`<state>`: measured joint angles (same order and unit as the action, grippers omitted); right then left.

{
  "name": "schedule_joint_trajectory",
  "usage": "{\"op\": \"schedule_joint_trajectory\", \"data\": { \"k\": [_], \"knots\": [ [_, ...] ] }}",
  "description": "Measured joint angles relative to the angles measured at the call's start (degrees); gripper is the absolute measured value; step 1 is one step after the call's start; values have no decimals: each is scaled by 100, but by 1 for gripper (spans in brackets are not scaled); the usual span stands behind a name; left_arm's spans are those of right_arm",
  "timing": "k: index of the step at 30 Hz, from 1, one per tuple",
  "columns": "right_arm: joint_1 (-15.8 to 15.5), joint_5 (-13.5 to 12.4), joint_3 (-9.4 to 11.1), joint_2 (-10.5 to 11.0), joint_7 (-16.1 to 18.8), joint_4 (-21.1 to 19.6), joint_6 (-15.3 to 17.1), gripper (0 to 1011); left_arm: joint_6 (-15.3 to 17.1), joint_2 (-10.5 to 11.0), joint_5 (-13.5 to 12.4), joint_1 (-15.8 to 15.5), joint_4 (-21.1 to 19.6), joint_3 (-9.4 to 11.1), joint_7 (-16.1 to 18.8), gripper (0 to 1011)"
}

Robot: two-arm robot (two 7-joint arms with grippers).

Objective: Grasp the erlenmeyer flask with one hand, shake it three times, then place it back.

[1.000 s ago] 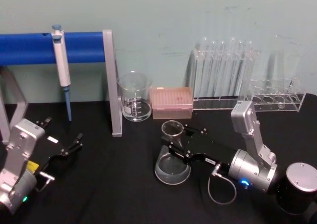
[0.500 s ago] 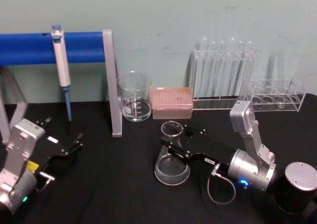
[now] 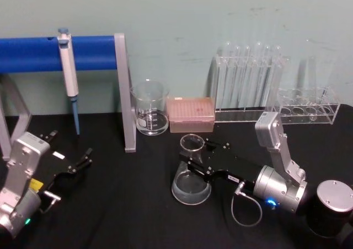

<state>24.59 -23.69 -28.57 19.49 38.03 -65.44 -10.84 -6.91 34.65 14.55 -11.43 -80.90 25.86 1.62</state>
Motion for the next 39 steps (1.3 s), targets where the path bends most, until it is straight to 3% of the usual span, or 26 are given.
{"op": "schedule_joint_trajectory", "data": {
  "k": [25, 39],
  "knots": [
    [-6, -14, 2, 2, 17, 0, 11, 468, 0, 0, 0, 0, 0, 0, 0, 1001],
    [-7, -4, 1, 1, 20, 2, 23, 872, 0, 0, 0, 0, 0, 0, 0, 1001]
  ]
}}
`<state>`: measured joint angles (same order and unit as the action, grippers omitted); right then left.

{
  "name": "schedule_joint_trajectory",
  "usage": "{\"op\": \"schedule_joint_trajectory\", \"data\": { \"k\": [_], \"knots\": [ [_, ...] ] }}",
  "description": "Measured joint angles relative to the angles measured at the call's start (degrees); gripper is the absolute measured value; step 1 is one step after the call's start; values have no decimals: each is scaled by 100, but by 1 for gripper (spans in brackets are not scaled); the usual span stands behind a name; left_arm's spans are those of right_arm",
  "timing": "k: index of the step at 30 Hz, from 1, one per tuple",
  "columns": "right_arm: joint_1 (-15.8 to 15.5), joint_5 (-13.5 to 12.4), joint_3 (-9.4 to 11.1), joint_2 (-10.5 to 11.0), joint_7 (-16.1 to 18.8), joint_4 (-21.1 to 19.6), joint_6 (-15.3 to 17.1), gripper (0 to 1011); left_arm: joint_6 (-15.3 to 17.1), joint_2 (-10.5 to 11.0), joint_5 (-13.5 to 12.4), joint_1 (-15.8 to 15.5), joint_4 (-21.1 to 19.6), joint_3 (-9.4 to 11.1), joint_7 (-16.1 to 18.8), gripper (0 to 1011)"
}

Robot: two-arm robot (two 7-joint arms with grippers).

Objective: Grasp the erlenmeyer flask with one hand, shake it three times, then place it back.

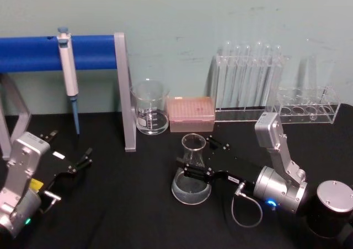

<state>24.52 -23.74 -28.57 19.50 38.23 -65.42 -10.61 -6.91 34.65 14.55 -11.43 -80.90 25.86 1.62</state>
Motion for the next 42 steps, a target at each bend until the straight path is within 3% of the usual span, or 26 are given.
{"op": "schedule_joint_trajectory", "data": {
  "k": [6, 26, 36, 42],
  "knots": [
    [1, -2, 1, 0, -1, 0, -1, 1000, 0, 0, 0, 0, 0, 0, 0, 1001],
    [1, -11, 1, 19, 18, -31, 8, 1000, 0, 0, 0, 0, 0, 0, 0, 1001],
    [-147, -99, 83, 232, 13, -338, 174, 1000, 0, 0, 0, 0, 0, 0, 0, 1001],
    [-337, -167, 161, 467, 4, -663, 258, 1000, 0, 0, 0, 0, 0, 0, 0, 1001]
  ]
}}
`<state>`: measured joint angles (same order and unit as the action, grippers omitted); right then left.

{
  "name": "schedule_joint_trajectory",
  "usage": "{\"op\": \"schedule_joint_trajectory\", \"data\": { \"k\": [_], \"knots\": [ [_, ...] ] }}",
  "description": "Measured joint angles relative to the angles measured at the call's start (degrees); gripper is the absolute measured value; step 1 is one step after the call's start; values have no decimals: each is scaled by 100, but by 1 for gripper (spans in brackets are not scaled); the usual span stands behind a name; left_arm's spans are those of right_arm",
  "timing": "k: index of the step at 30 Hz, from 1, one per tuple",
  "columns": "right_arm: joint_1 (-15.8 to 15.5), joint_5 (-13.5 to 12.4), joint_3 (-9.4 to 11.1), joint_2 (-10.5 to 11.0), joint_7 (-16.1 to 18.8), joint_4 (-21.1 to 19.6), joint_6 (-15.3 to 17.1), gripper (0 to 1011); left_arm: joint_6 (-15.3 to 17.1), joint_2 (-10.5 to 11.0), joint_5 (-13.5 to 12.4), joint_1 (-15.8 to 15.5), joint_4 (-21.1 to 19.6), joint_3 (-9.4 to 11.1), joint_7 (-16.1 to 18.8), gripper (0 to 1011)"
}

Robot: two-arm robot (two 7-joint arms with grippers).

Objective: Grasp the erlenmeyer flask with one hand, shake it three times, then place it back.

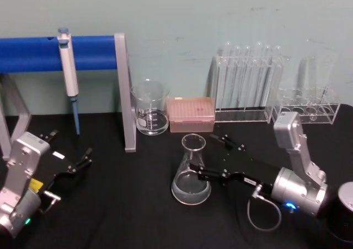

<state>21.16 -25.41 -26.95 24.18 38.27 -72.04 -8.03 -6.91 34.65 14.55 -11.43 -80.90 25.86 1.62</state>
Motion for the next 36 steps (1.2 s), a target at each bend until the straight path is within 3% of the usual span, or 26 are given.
{"op": "schedule_joint_trajectory", "data": {
  "k": [10, 16, 25, 30, 36],
  "knots": [
    [-406, -166, 219, 420, -146, -529, 209, 1000, 0, 0, 0, 0, 0, 0, 0, 1001],
    [-629, -183, 517, 524, -656, -659, 306, 1000, 0, 0, 0, 0, 0, 0, 0, 1001],
    [-755, 212, 914, 272, -1678, -569, 184, 1000, 0, 0, 0, 0, 0, 0, 0, 1001],
    [-708, 484, 986, 45, -2132, -426, 165, 1000, 0, 0, 0, 0, 0, 0, 0, 1001],
    [-572, 673, 997, -164, -2353, -140, 316, 1000, 0, 0, 0, 0, 0, 0, 0, 1001]
  ]
}}
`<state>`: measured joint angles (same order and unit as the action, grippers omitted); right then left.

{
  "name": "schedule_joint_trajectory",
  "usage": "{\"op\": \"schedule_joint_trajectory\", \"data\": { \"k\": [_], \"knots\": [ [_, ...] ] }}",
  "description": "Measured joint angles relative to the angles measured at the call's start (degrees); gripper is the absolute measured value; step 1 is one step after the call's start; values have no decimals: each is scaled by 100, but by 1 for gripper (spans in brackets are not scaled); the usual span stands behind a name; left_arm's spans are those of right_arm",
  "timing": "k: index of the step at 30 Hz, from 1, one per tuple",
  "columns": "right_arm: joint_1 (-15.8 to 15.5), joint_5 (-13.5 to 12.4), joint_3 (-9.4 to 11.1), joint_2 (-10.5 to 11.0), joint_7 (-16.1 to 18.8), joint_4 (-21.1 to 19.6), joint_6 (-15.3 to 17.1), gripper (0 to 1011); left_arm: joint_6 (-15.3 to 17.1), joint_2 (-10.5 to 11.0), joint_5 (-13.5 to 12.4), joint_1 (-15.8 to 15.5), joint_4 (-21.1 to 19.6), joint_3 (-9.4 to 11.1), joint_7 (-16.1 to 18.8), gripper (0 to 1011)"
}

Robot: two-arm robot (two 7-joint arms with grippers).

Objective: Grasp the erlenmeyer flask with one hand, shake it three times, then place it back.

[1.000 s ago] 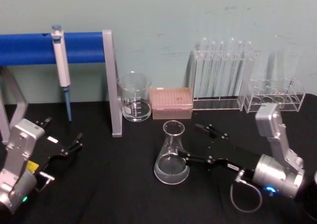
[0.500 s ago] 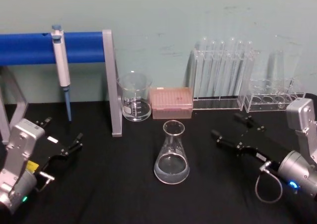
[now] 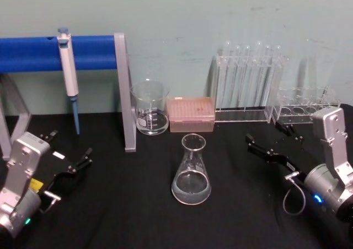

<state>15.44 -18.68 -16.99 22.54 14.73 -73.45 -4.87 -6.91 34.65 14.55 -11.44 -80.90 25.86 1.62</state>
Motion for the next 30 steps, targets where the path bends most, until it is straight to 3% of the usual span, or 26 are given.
{"op": "schedule_joint_trajectory", "data": {
  "k": [10, 30],
  "knots": [
    [140, 188, 31, -184, -12, 335, 22, 1000, 0, 0, 0, 0, 0, 0, 0, 1001],
    [148, 191, 41, -191, 36, 346, -3, 1000, 0, 0, 0, 0, 0, 0, 0, 1001]
  ]
}}
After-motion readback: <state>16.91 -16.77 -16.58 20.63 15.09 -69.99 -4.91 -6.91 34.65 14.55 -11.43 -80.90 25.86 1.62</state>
